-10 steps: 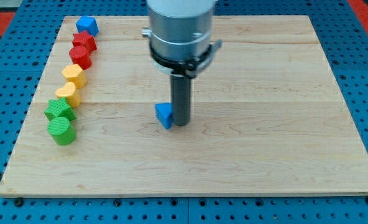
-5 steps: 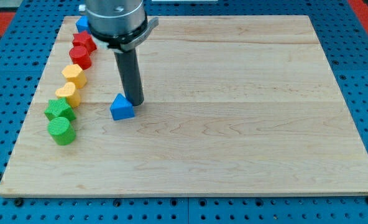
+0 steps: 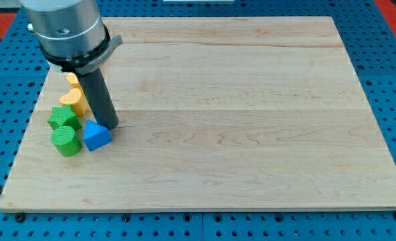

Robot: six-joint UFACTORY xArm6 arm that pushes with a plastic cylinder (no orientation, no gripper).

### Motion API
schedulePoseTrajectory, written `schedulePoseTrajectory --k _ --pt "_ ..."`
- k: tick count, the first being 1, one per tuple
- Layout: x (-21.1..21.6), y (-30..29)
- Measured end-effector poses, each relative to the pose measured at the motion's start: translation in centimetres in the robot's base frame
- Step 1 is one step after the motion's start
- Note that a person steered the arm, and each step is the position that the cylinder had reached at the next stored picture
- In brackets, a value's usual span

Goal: Slide the blue triangle closer to green circle

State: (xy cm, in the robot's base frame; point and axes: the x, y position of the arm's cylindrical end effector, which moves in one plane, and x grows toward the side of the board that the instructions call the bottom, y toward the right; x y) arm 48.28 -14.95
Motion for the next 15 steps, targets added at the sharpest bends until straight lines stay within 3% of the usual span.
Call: schedulePoseTrajectory --k 12,15 --pt "7.3 -3.9" --pt "6.7 8.3"
